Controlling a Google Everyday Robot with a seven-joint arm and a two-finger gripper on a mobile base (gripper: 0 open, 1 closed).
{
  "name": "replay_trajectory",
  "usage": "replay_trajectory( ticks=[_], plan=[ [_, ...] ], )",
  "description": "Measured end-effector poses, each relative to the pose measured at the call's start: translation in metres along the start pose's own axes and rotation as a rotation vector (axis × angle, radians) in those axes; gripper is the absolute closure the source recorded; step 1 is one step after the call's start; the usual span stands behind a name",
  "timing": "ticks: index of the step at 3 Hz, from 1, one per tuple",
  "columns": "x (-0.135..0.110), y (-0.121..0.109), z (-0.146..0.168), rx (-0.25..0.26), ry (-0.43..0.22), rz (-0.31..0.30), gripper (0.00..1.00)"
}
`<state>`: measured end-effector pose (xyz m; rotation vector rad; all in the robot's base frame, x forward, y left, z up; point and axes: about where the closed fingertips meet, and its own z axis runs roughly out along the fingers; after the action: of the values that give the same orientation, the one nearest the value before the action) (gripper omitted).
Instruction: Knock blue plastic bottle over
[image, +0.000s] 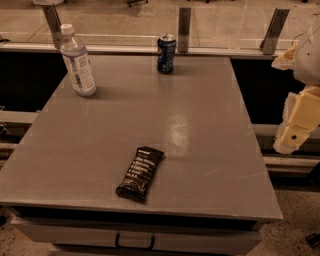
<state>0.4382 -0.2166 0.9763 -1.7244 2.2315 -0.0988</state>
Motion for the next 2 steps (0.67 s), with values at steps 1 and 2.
replay_trajectory(
  ticks=[1,2],
  plan=[
    [0.0,0.0,0.0,0.0,0.0,0.0,0.0],
    [-0.0086,-0.0009,0.0035,-0.002,-0.027,-0.009,0.0]
  ],
)
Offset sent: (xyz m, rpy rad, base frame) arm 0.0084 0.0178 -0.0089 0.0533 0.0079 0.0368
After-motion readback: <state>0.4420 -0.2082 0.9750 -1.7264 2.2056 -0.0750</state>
